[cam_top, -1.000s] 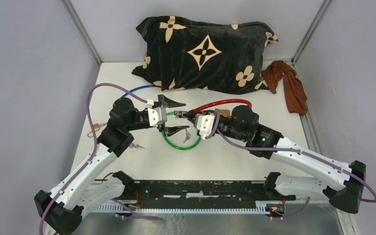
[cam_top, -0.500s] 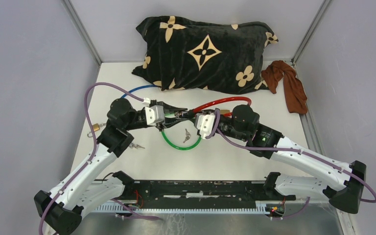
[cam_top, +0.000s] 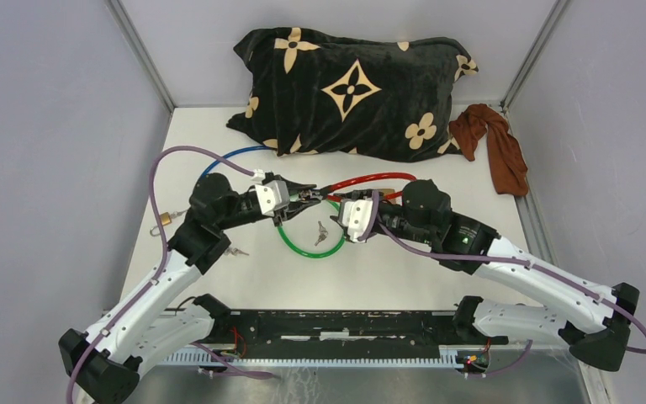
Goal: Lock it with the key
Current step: Lock the lock.
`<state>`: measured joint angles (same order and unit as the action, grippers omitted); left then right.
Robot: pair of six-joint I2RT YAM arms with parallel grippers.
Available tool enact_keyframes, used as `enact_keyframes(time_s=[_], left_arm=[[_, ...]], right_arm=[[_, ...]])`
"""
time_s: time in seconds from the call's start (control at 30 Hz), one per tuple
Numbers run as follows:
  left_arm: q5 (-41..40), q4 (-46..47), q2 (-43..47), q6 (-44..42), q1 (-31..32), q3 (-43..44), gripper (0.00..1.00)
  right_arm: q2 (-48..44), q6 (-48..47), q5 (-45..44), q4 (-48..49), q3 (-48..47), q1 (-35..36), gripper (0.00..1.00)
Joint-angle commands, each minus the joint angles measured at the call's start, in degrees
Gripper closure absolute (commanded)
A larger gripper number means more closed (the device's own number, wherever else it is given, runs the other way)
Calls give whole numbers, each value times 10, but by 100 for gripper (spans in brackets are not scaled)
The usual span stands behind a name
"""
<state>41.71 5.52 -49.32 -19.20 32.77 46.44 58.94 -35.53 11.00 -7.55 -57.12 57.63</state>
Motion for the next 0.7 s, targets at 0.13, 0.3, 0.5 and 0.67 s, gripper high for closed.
enact_keyframes(time_s=[0.13,0.3,0.5,0.67], left_arm=[[-76,-46,20,-106,-4,-20,98],[-57,-96,22,-152,-3,-23,98],[-35,-126,25,-170,-3,-15,98],[-26,-140,34,-176,-3,-15,98]], right_arm=[[-20,41,109,-206,-88,1,46],[-12,40,54,-164,-112,1,40],[69,-24,-38,-196,-166,1,31],[102,-66,-39,-259,-173,-1,31]])
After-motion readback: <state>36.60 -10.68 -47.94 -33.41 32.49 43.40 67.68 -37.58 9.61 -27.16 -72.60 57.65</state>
